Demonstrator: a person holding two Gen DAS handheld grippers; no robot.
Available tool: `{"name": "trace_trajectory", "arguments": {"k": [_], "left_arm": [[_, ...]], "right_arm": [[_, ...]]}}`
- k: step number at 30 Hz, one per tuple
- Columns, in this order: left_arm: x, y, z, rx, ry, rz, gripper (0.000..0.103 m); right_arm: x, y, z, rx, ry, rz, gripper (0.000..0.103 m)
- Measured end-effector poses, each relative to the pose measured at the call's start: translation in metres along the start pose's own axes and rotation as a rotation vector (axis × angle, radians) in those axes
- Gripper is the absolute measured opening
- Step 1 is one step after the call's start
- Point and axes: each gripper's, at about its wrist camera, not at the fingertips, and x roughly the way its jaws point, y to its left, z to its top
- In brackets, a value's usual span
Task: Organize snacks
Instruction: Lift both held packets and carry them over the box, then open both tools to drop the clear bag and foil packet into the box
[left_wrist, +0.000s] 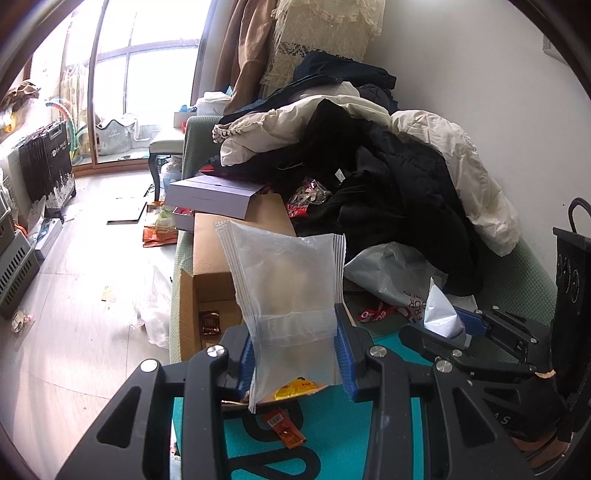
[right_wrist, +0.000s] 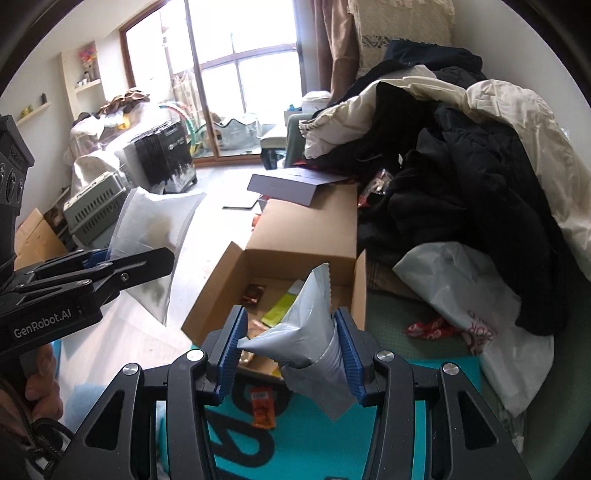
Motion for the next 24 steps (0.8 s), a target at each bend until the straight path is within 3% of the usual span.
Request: {"name": "trace_trajectory", "arguments": {"k": [11,24], "left_arm": [[0.079,0.036,0.021,-0.013,0.065,0.084,0.036],[0.159,0.065,-0.01,0.005,0.221,0.157,0.036]], "right_arm": [[0.07,-0.017,0.041,-0.004,0.006,-0.031,0.048],[0.157,-0.018,0.026,-0.013,0.133,-0.058,0.048]]}}
